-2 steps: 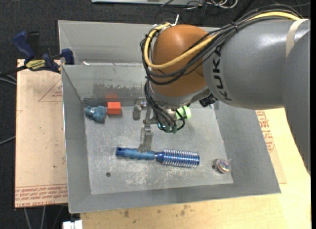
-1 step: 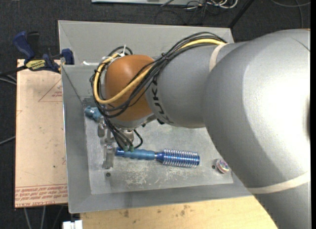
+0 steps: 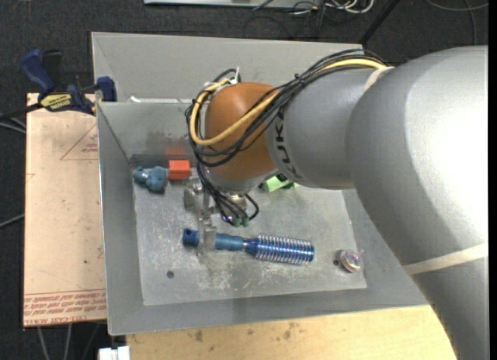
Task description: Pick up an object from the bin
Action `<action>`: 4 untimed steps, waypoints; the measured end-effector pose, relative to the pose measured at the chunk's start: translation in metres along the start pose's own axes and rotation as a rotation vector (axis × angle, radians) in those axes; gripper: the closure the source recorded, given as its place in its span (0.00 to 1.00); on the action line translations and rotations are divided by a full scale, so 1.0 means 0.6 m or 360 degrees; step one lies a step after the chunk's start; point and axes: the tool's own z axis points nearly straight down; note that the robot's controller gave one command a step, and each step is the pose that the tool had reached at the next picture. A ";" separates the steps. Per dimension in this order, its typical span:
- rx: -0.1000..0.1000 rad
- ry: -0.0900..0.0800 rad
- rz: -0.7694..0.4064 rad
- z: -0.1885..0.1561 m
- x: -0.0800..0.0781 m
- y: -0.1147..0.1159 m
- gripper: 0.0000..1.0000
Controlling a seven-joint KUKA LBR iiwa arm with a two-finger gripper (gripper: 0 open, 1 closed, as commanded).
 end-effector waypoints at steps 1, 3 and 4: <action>-0.0006 -0.0001 -0.0005 -0.002 0.001 0.007 1.00; -0.0007 -0.0017 -0.0018 -0.255 0.071 -0.008 1.00; -0.0007 0.0000 0.0225 -0.149 0.001 0.064 1.00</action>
Offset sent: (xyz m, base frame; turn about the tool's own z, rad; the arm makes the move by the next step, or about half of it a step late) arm 0.0000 0.0000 0.0000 0.0000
